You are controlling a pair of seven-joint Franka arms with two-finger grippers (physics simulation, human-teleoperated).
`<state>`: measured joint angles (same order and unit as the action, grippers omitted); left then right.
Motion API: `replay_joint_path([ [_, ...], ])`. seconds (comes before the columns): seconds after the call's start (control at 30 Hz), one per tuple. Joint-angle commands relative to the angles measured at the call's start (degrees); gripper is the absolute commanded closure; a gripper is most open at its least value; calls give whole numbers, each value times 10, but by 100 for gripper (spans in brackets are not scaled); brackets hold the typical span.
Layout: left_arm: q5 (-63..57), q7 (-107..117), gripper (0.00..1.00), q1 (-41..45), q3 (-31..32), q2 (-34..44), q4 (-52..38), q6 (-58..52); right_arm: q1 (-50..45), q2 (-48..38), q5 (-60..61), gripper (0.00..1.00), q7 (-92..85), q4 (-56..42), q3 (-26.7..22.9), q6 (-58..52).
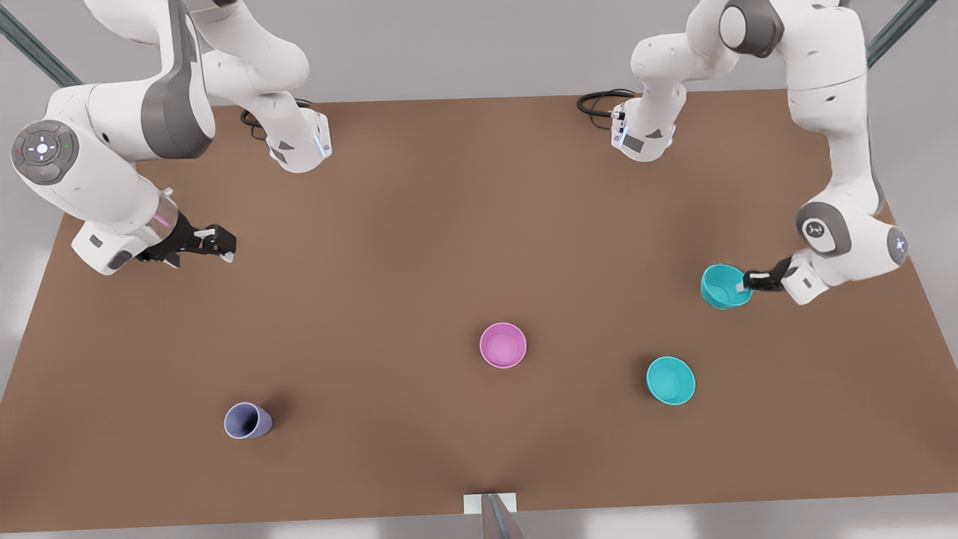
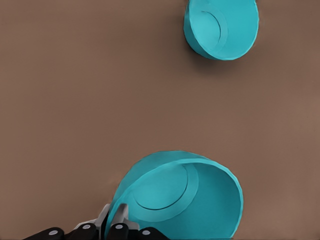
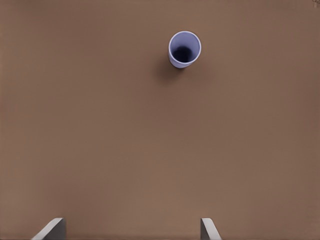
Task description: Stack the blue bowl on the pink bowl
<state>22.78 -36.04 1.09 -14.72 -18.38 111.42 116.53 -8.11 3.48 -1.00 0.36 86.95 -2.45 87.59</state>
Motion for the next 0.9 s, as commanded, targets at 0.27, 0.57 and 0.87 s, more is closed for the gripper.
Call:
replay_joint_path([
  [0.27,1,695,79,323,15,-314,-472,-97,-3,3,0,0,-53,1,-4,0],
  [0.57,2,762,79,332,36,-349,-525,-116,-3,2,0,0,-53,9,-5,1],
  [0.87,17,767,79,332,49,-359,-527,-125,-3,4,0,0,-53,9,-6,1],
])
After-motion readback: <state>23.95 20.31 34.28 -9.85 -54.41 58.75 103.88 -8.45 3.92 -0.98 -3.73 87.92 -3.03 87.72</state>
